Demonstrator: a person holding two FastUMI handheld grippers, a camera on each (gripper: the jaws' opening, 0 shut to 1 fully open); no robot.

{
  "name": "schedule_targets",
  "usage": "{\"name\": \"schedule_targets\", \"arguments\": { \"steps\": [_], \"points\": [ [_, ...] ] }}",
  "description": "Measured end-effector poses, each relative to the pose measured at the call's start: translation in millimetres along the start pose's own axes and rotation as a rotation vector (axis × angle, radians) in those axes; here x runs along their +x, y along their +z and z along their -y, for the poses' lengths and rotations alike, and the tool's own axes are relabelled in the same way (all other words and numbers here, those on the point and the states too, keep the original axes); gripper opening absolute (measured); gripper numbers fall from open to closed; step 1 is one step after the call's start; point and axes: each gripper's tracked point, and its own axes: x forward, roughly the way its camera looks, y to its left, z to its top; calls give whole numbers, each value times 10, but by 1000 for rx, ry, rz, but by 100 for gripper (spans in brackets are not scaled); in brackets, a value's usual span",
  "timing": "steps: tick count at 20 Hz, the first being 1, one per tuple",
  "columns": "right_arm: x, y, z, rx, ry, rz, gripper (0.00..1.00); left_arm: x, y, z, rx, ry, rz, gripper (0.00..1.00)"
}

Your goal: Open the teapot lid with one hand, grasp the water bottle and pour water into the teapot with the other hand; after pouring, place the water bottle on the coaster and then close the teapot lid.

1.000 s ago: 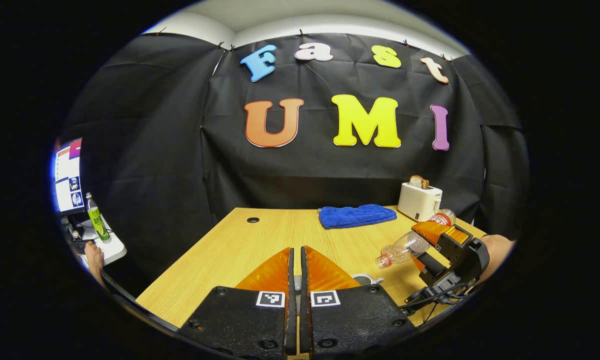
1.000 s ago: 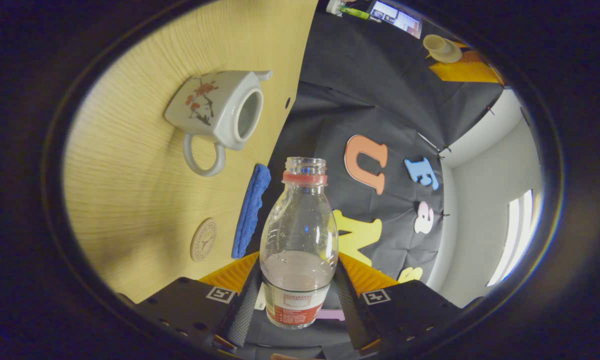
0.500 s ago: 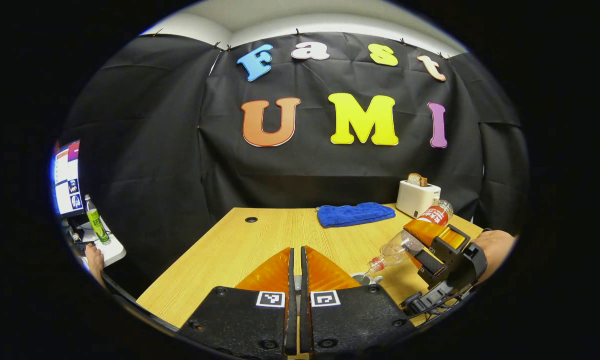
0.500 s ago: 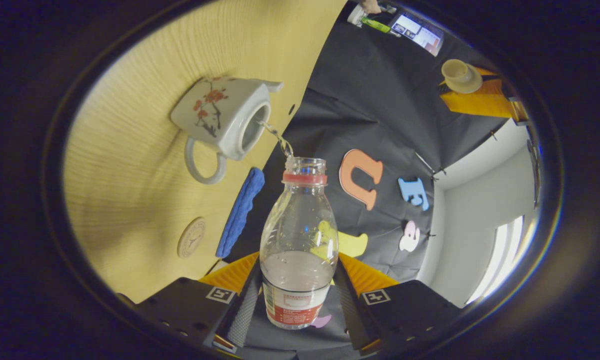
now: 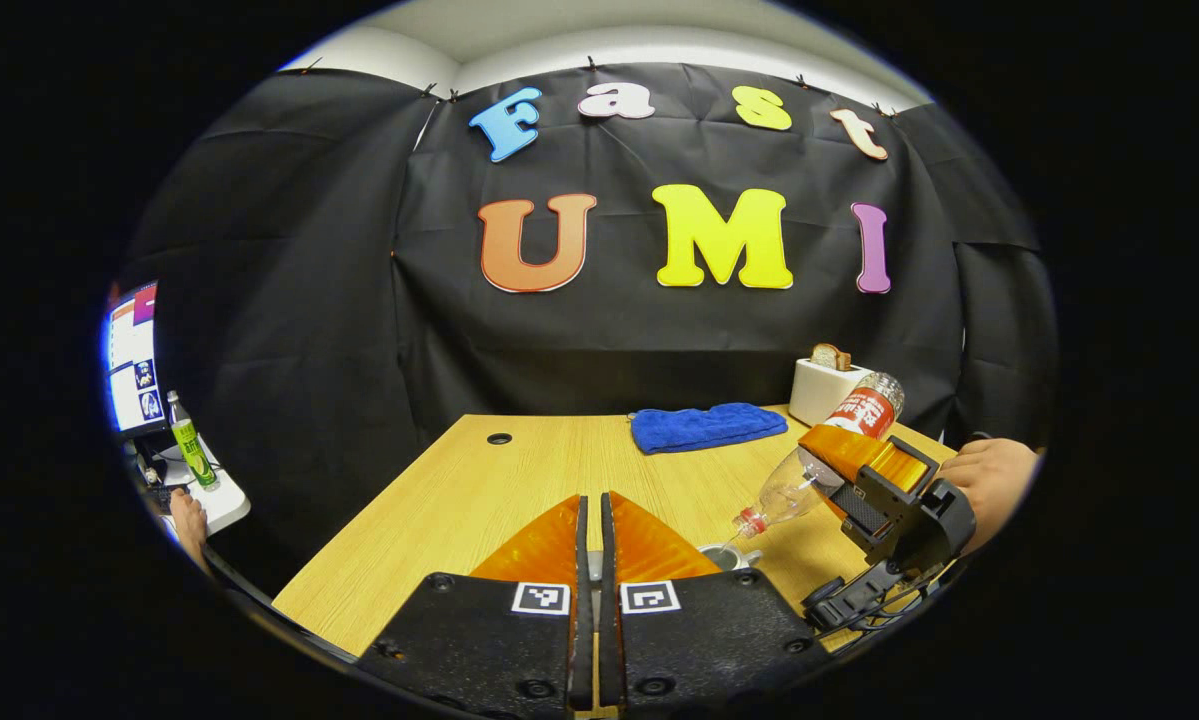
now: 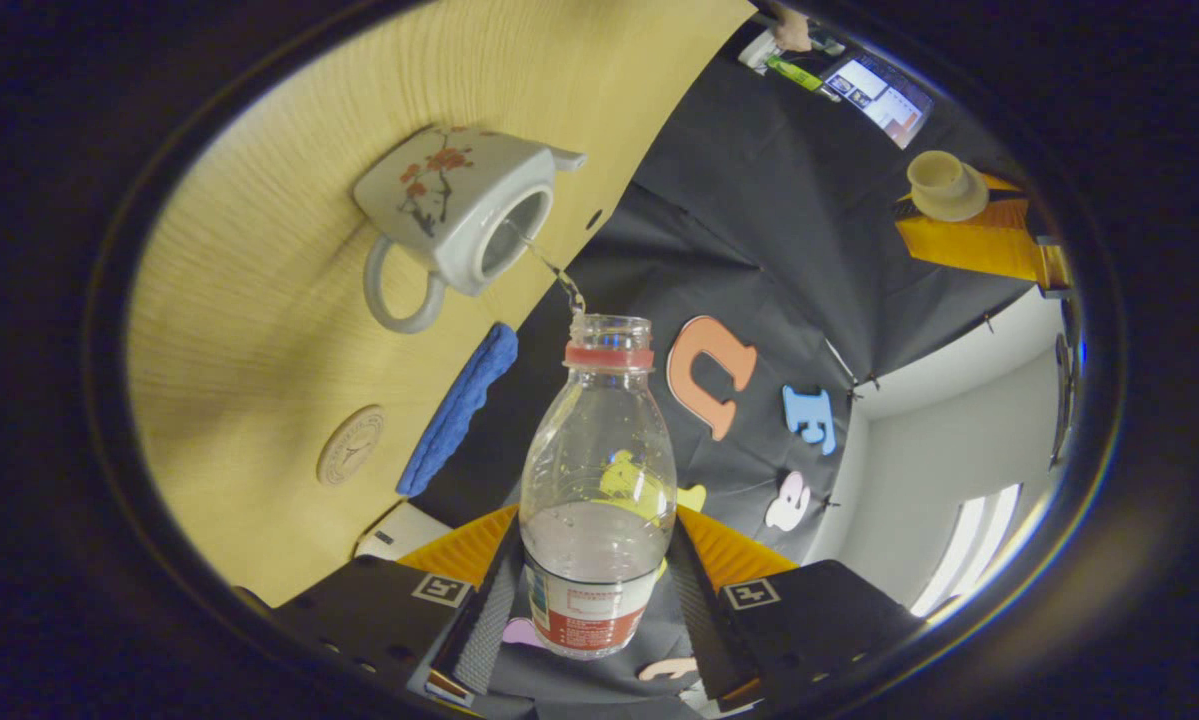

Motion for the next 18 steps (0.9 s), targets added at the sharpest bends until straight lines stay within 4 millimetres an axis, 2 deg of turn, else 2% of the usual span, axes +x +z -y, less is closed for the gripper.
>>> {"name": "schedule_targets", "arguments": {
  "steps": [1, 2, 11, 16, 18],
  "points": [
    [-14, 6, 35, -15, -8, 9, 74, -3, -4, -5, 2, -1, -1, 5],
    [-25, 6, 74, -26, -15, 11, 78, 4, -14, 1, 4, 0, -4, 5],
    [95, -56, 415, -118, -74, 22, 76, -2, -13, -15, -2, 3, -8, 5],
    [137, -102, 434, -155, -73, 8, 78, 3, -32, -48, -7, 7, -14, 5],
    [139, -102, 419, -178, -78, 4, 76, 4, -41, -56, -13, 10, -19, 5]
  ]
}}
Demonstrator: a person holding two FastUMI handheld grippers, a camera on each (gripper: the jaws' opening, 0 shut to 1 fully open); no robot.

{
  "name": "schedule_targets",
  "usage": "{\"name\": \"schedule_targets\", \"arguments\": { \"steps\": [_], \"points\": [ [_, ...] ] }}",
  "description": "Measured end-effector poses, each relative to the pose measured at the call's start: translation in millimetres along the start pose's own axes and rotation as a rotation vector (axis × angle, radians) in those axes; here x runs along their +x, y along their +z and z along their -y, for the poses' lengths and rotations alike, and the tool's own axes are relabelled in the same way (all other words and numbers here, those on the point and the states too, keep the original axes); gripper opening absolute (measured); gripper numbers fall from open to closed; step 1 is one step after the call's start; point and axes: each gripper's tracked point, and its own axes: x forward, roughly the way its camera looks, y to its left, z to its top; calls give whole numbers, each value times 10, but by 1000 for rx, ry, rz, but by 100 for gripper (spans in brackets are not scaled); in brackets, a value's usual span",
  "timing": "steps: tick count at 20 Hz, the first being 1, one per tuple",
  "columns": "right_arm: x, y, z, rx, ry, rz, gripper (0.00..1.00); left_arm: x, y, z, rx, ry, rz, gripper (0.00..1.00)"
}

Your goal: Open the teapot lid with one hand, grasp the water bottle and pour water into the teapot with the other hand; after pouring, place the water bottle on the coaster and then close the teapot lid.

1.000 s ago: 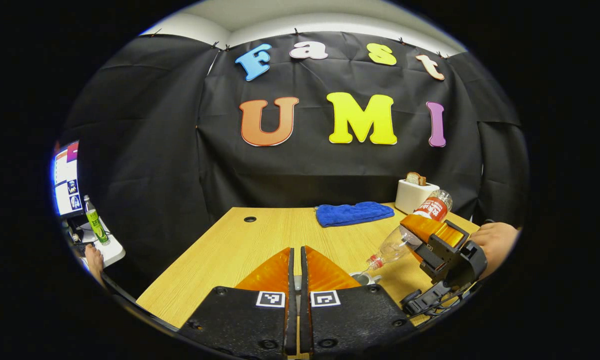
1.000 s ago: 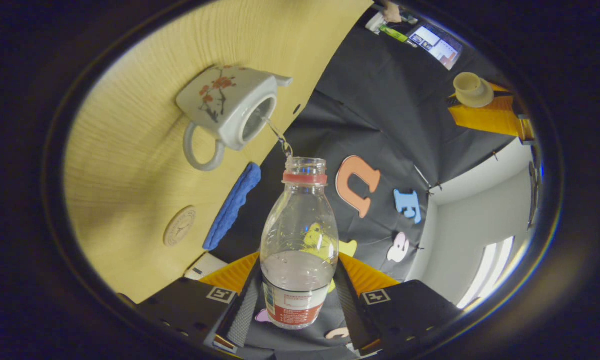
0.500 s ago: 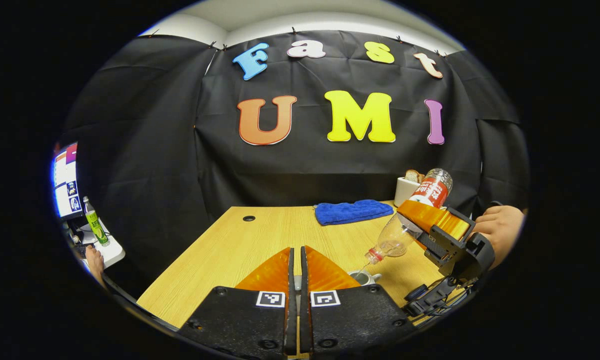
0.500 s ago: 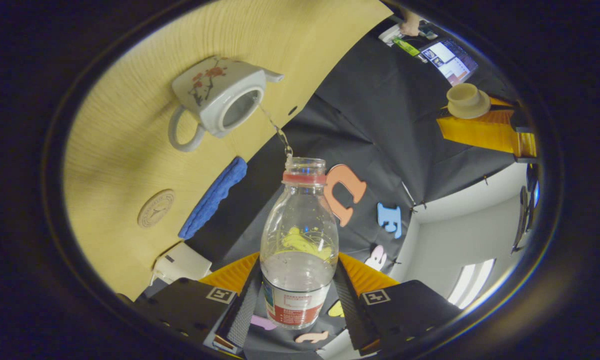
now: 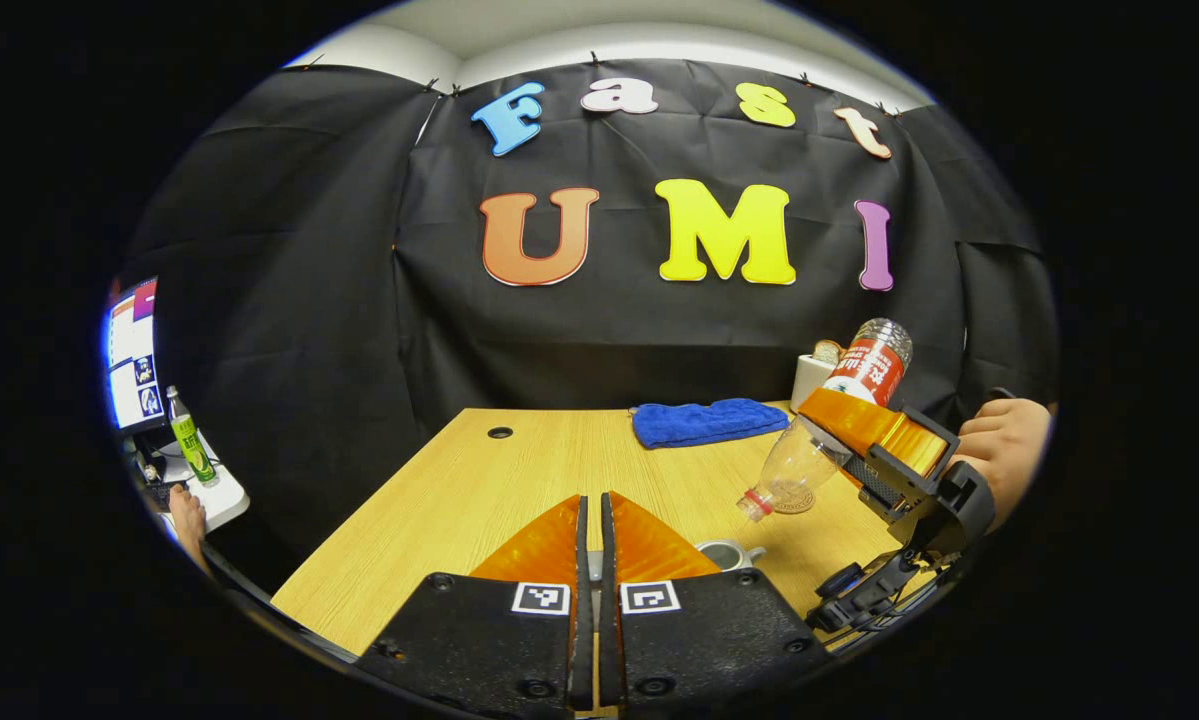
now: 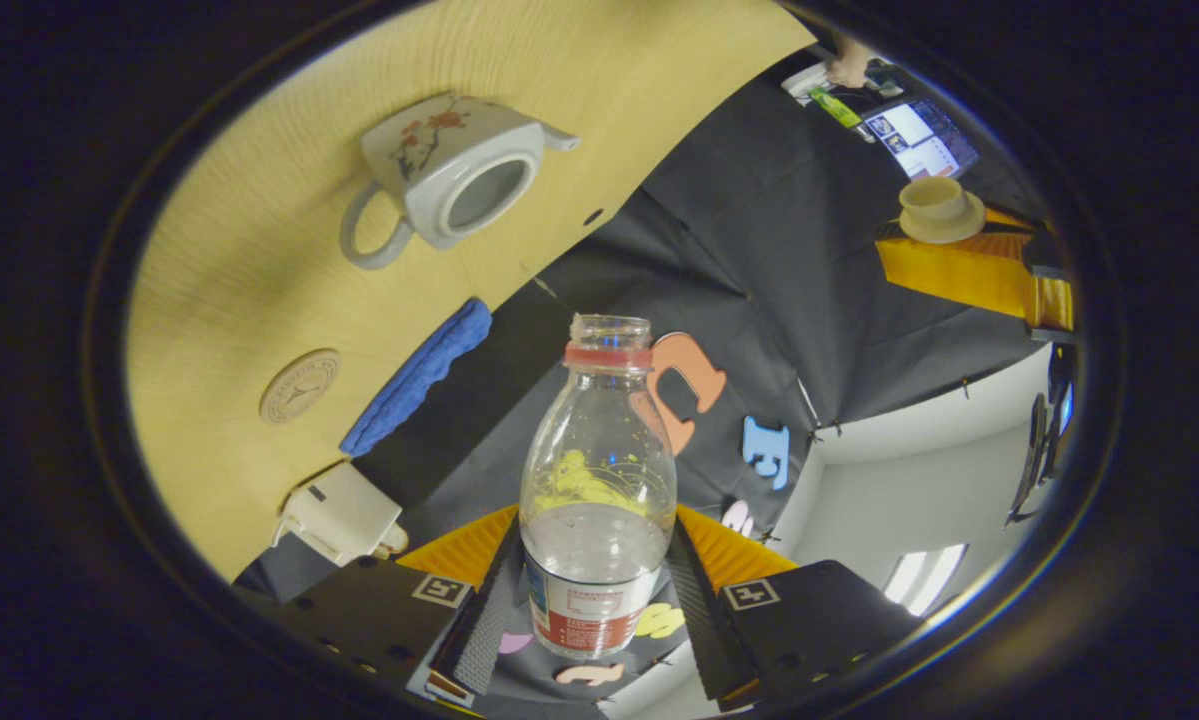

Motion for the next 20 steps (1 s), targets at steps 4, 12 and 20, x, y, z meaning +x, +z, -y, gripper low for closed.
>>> {"name": "schedule_targets", "arguments": {
  "steps": [4, 12, 20],
  "points": [
    [0, 41, -84, 29, -4, 14, 76, 13, -14, -36, -5, 11, -7, 5],
    [-115, 45, -653, 404, 127, -26, 76, 101, -98, -75, -29, 19, -28, 5],
    [-336, -169, -1034, 909, 253, -133, 80, 144, -110, 62, -38, -9, -35, 5]
  ]
}}
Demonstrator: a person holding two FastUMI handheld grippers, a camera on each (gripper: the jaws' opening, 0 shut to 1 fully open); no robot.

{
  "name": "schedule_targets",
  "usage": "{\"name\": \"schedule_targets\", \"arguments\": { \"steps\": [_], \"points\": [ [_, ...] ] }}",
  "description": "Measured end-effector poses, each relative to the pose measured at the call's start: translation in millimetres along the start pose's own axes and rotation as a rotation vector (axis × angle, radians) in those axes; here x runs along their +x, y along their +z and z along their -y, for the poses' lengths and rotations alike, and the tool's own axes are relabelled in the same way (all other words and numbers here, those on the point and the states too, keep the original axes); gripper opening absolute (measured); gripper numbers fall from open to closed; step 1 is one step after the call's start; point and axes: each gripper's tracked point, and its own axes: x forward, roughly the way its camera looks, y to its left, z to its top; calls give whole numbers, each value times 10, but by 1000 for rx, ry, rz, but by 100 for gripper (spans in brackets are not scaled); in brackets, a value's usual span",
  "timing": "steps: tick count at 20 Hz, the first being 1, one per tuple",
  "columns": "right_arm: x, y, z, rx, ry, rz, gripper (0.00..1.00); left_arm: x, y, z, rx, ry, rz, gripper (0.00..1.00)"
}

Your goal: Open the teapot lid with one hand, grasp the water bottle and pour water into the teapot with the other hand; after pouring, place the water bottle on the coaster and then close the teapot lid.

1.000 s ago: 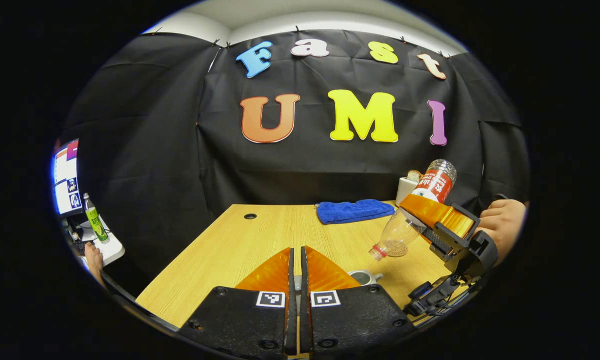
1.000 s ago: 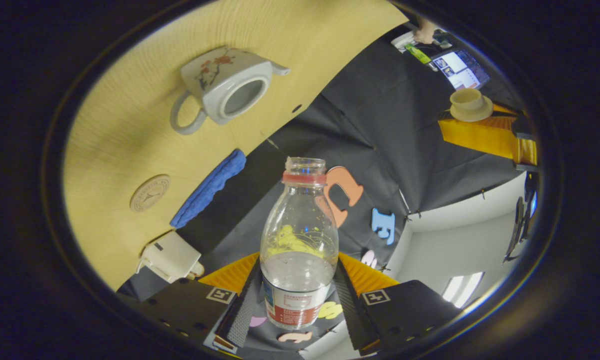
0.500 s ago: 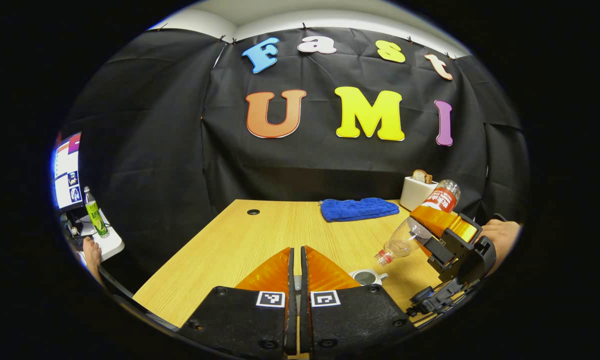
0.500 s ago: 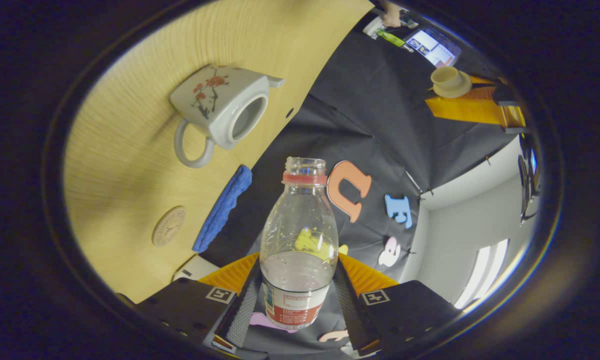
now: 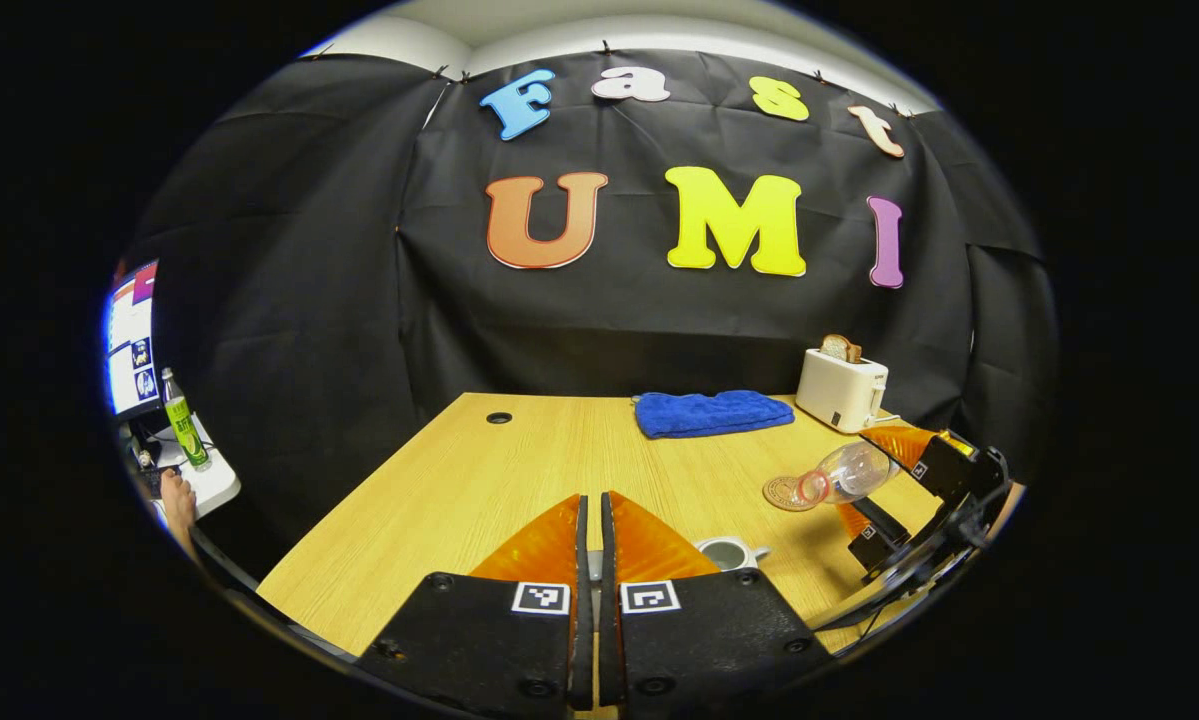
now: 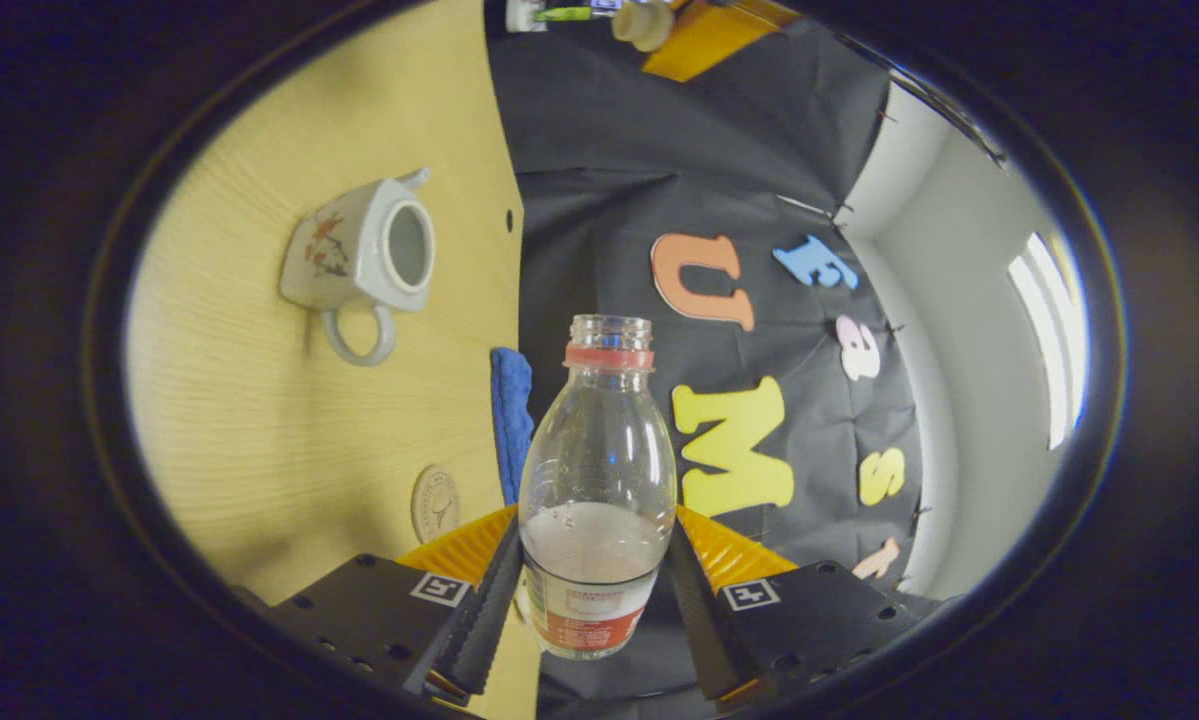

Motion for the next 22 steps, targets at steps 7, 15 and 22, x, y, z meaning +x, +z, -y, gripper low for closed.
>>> {"name": "schedule_targets", "arguments": {
  "steps": [7, 15, 22],
  "points": [
    [32, -160, 201, 428, 31, -53, 76, 25, 14, 88, -15, -14, 8, 5],
    [409, -248, 427, 1011, 97, -83, 79, 24, 3, 87, -3, -9, 2, 5],
    [864, -277, 90, 1306, 197, -165, 75, 43, 6, 114, 15, -13, 5, 5]
  ]
}}
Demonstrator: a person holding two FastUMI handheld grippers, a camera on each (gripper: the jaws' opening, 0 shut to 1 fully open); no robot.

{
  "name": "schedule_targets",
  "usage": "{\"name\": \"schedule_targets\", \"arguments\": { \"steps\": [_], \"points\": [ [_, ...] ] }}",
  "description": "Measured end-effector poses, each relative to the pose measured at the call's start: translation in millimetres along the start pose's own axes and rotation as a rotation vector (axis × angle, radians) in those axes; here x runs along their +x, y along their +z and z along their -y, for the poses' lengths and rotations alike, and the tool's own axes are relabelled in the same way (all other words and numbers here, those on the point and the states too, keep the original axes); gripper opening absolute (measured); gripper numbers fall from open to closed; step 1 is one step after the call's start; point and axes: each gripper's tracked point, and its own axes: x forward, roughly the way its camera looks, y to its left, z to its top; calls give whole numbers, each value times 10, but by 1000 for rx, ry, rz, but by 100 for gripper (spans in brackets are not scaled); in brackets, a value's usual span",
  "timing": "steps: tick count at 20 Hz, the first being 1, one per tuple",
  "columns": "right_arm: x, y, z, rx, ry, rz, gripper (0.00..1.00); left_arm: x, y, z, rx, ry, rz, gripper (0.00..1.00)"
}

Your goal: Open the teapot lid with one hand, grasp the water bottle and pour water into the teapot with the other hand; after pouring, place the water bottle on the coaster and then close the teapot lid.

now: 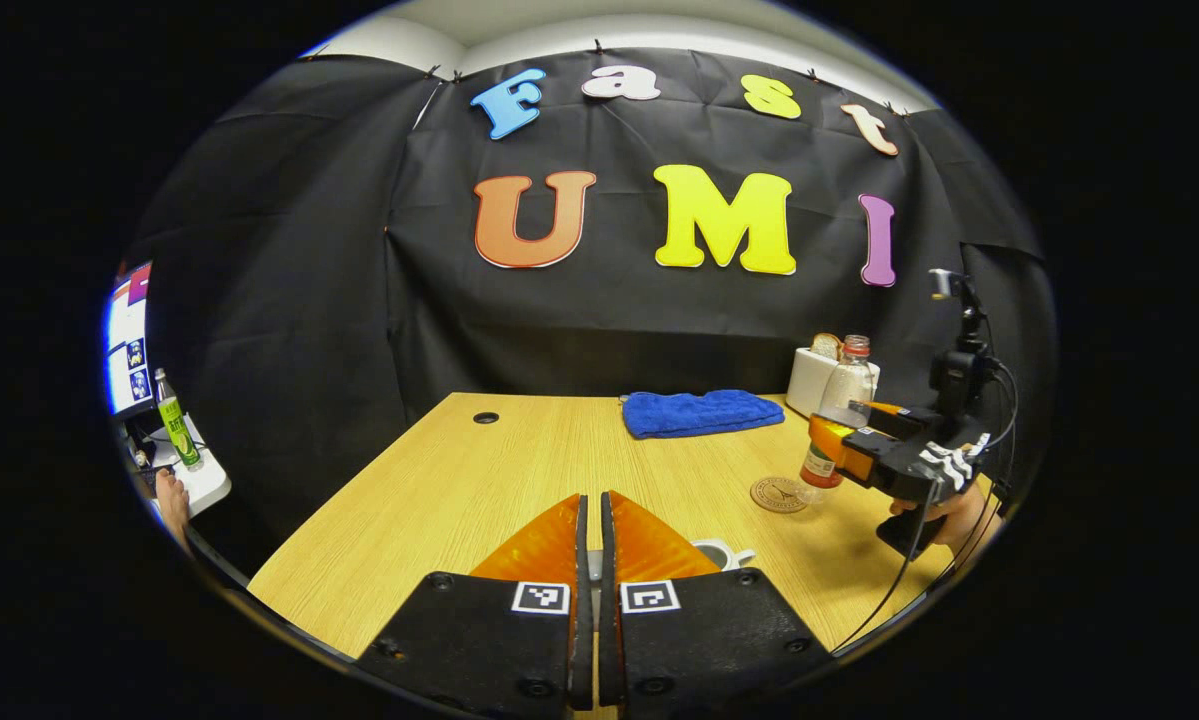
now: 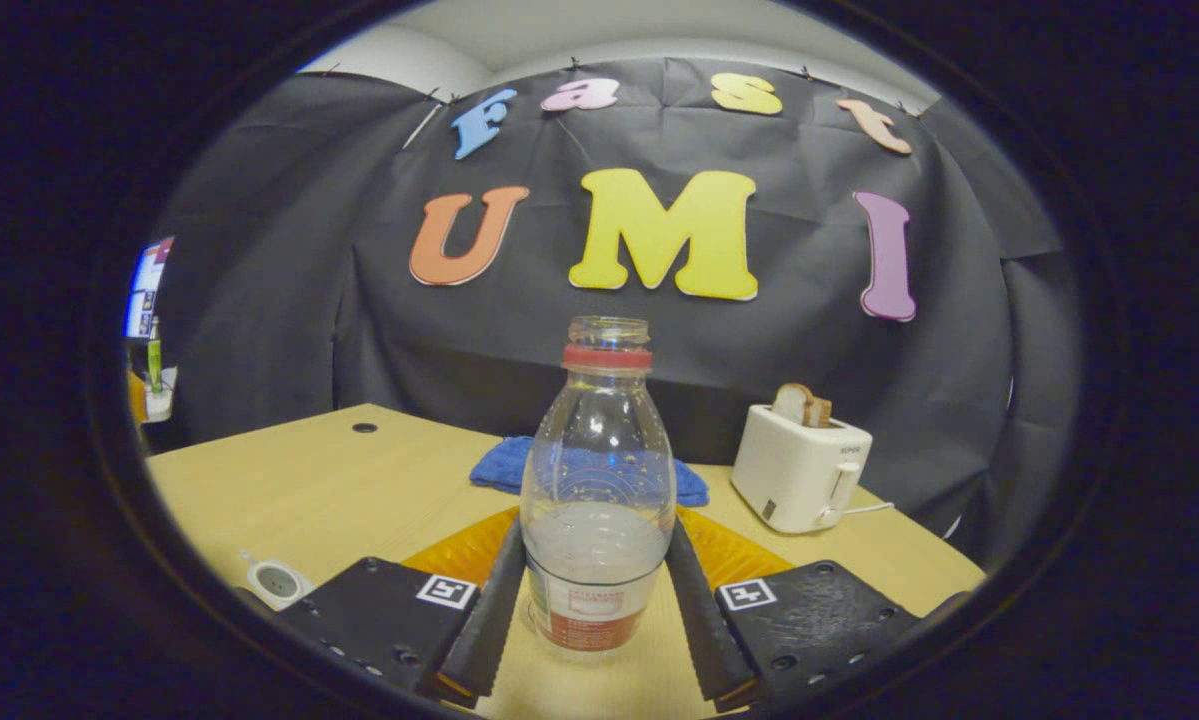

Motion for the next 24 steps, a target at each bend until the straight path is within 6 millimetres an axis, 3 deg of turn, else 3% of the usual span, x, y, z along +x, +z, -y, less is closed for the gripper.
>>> {"name": "schedule_targets", "arguments": {
  "steps": [4, 9, 19, 23, 24],
  "points": [
    [305, -133, 24, 46, 0, -11, 73, 12, -37, -47, -8, 10, -9, 5],
    [491, -247, -18, 40, 1, -28, 73, 43, -84, -69, -6, 21, -27, 5],
    [517, -281, -36, 66, 27, -29, 77, 58, -104, 18, 21, 9, -34, 5],
    [472, -229, 5, 70, 28, -13, 98, 106, -153, 24, 33, 17, -48, 5],
    [440, -208, -13, 79, 43, -8, 97, 120, -171, 16, 39, 21, -56, 5]
  ]
}}
